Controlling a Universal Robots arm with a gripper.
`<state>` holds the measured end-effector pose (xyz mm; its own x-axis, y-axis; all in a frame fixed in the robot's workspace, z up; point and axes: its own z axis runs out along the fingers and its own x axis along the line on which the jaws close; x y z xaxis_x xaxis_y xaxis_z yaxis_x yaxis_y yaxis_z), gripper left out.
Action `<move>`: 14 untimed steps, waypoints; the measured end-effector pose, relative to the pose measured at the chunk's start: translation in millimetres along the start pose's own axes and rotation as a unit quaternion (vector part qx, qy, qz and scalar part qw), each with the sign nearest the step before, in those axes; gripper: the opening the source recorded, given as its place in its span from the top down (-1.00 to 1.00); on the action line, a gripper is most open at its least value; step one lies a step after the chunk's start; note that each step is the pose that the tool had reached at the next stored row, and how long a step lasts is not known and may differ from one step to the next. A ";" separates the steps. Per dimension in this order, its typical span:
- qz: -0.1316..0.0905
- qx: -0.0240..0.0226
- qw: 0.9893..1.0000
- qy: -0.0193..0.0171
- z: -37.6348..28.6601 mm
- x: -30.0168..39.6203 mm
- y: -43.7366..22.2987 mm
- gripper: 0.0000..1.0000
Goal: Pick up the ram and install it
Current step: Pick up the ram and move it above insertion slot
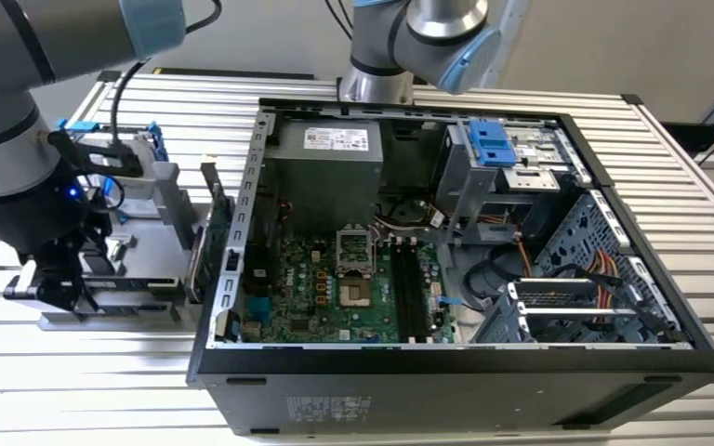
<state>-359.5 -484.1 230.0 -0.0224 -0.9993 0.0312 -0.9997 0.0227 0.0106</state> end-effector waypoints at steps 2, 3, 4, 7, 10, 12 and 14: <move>0.000 0.000 1.000 0.000 1.5 1.3 0.0 -1.00; 0.000 0.000 1.000 0.000 2.3 1.7 -0.1 -1.00; 0.000 0.000 1.000 0.000 3.2 2.2 -0.1 -1.00; 0.000 0.000 1.000 0.000 8.3 2.7 -0.1 -1.00; 0.000 0.000 1.000 0.000 11.8 2.6 -0.2 -1.00; 0.000 0.000 1.000 0.000 14.0 2.6 -0.2 -1.00; 0.000 0.000 1.000 0.000 16.2 2.5 -0.3 -1.00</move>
<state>-359.5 -487.1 213.8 -0.0226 -0.9993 0.0312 -0.9997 0.0229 0.0106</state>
